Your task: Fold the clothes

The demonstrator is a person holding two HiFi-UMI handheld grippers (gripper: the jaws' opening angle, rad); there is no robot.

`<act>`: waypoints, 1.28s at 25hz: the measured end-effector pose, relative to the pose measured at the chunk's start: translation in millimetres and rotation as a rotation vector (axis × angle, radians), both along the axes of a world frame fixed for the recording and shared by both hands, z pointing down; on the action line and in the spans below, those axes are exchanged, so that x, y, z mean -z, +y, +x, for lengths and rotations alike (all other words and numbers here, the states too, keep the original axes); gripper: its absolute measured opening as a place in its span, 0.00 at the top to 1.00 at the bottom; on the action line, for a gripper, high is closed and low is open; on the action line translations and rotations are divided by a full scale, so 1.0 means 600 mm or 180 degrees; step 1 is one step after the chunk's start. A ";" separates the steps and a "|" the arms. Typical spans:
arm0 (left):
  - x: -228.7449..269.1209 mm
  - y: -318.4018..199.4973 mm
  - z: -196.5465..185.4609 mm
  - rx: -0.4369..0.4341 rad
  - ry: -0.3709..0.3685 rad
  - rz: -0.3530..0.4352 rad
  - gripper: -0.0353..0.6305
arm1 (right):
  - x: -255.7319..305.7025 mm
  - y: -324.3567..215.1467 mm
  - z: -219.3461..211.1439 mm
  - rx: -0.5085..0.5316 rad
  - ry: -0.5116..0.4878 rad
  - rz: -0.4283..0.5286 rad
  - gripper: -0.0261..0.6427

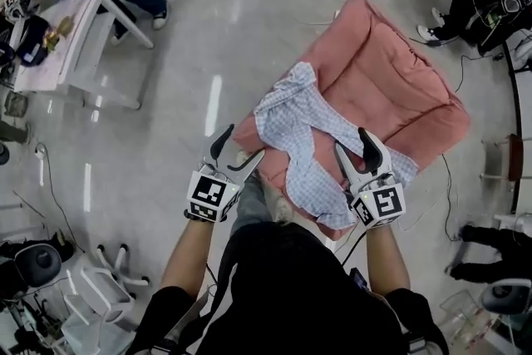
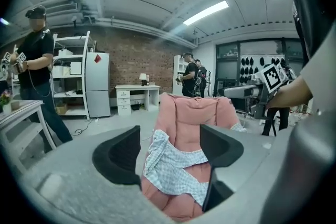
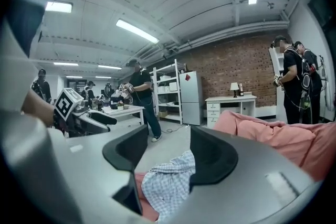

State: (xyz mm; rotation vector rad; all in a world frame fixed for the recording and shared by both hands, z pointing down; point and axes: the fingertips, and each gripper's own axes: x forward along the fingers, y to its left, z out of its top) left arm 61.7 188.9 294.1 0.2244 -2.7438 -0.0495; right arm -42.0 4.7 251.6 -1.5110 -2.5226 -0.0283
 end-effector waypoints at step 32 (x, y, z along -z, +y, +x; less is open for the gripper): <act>-0.492 0.076 -0.171 -0.1646 0.1415 -0.1002 0.62 | -0.231 0.066 -0.115 -0.0760 0.0665 0.0753 0.61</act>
